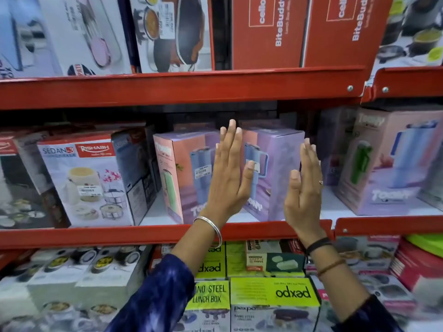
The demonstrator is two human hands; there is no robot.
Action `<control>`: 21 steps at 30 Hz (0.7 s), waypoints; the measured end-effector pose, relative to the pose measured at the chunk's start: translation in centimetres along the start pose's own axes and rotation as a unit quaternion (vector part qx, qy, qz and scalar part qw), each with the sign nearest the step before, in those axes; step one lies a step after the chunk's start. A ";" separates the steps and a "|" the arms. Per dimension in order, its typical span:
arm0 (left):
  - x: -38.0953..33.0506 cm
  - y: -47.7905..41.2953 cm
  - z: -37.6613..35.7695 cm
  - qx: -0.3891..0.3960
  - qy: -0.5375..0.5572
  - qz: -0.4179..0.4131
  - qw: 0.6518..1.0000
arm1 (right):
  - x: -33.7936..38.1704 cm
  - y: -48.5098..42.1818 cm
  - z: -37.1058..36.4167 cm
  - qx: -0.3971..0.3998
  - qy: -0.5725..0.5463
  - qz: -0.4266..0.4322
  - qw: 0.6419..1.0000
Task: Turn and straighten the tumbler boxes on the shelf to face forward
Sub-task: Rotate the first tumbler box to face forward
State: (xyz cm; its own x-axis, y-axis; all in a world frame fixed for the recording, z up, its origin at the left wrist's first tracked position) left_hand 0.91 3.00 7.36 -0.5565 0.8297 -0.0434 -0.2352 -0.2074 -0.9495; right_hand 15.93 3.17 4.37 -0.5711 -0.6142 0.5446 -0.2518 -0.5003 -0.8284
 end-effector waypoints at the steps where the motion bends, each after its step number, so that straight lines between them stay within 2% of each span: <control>1: 0.1 0.4 -0.5 -0.004 0.006 0.016 1.000 | -0.7 0.1 0.3 -0.008 -0.013 -0.020 1.000; 8: 0.5 4.3 -6.2 0.011 0.095 0.152 0.984 | -7.1 1.2 -0.3 0.028 -0.079 -0.183 0.979; 15: 2.4 7.4 -9.6 0.036 0.059 0.281 0.957 | -11.9 0.8 -2.2 0.131 -0.177 -0.321 0.921; 21: 2.8 6.8 -9.2 0.011 0.096 0.292 0.951 | -12.8 -0.4 -2.0 0.135 -0.245 -0.354 0.892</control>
State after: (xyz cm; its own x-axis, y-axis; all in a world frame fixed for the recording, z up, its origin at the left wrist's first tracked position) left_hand 5.09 8.67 -2.13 -0.4423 0.6482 -0.6199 0.0512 -0.6718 -0.7390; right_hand 21.80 12.42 -2.53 0.0831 -0.2453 0.9659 -0.1785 -0.9572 -0.2277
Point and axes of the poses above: each hand's wrist, its own y-axis away from the middle knuckle, its own z-axis out of the back of the hand, x = y × z, the point moved 8 cm from there along -y, towards the middle knuckle, and after that the axes turned 12 degrees about -z, right-handed, at the moved point
